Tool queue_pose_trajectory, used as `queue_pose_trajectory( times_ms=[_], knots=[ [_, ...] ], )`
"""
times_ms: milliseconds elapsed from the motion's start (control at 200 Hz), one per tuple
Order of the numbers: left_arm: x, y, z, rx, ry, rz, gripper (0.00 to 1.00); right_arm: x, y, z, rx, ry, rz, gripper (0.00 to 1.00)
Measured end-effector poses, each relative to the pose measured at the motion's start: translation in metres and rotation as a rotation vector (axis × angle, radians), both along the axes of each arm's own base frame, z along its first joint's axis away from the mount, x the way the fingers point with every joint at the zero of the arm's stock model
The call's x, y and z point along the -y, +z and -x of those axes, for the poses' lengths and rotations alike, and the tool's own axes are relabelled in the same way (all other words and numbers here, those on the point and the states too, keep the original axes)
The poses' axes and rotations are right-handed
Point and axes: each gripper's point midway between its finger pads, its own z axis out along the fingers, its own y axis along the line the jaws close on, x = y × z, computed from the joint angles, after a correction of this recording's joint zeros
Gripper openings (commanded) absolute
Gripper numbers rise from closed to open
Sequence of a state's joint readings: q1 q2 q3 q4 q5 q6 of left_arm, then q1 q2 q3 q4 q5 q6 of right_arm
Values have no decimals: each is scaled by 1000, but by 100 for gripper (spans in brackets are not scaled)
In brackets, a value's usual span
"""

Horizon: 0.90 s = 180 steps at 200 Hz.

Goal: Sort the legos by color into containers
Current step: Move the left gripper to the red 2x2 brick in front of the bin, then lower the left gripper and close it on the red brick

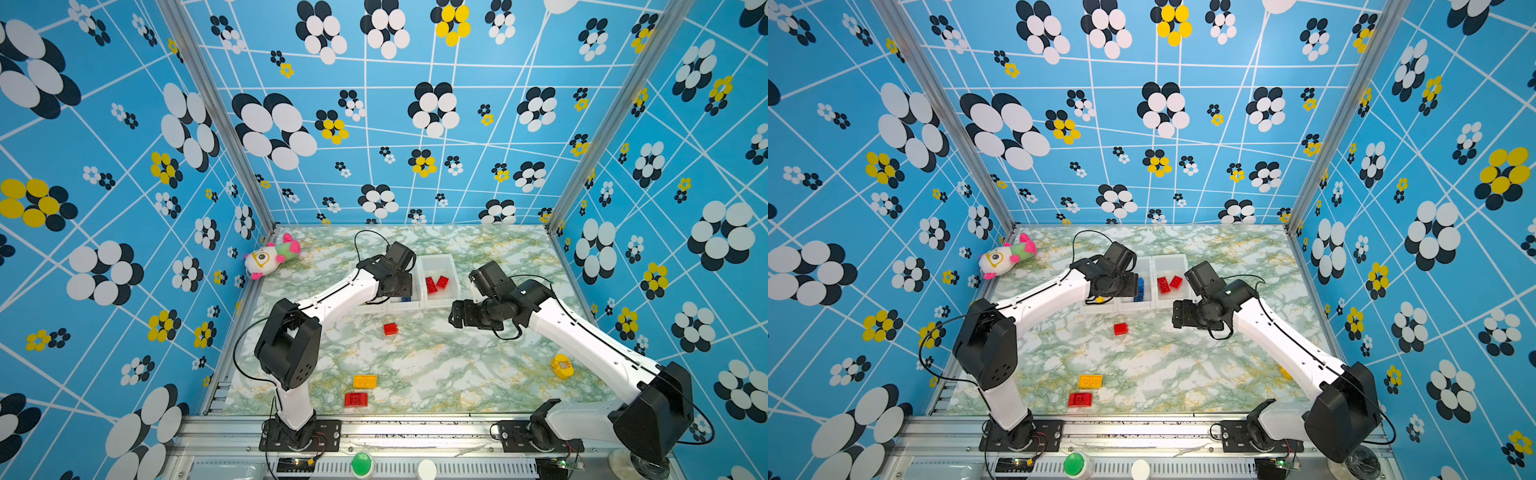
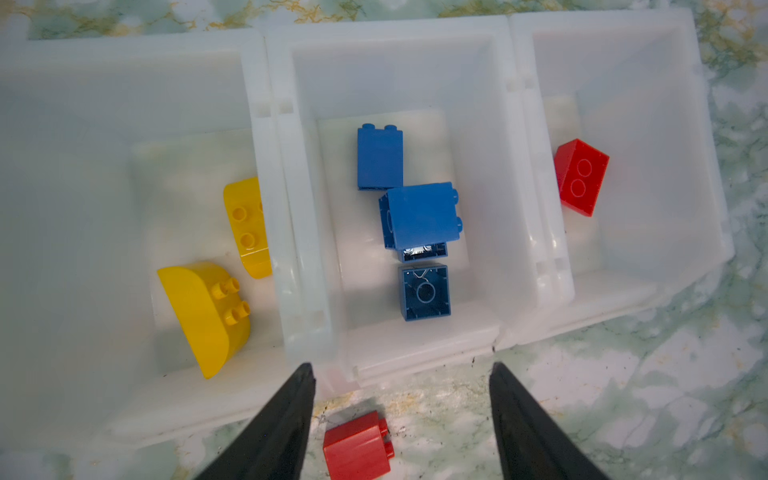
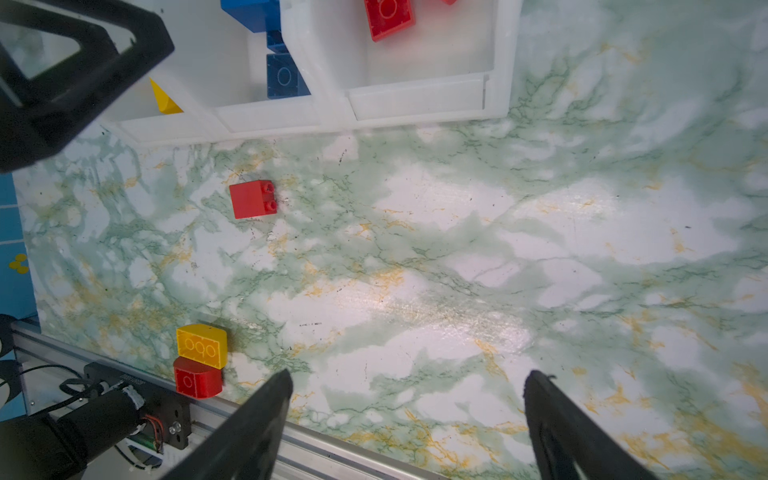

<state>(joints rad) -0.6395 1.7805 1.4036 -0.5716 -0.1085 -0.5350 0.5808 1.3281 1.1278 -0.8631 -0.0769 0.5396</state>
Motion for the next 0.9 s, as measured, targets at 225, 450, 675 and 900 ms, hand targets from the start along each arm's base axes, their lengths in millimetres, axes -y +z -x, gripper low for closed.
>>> queue_pose_trajectory(
  times_ms=[225, 450, 675, 900],
  knots=[
    [-6, -15, 38, -45, -153, -68, 65, 1, -1, 2, -2, -3, -1, 89],
    [-8, -35, 61, -115, -309, -114, 64, 1, 0, 2, 0, -4, -2, 90],
    [-3, -60, 71, -175, -416, -150, 63, 1, 0, 2, 0, -4, -1, 90],
    [-8, -84, 76, -223, -472, -225, 63, 1, 0, 2, 0, -4, -1, 89]
  ],
)
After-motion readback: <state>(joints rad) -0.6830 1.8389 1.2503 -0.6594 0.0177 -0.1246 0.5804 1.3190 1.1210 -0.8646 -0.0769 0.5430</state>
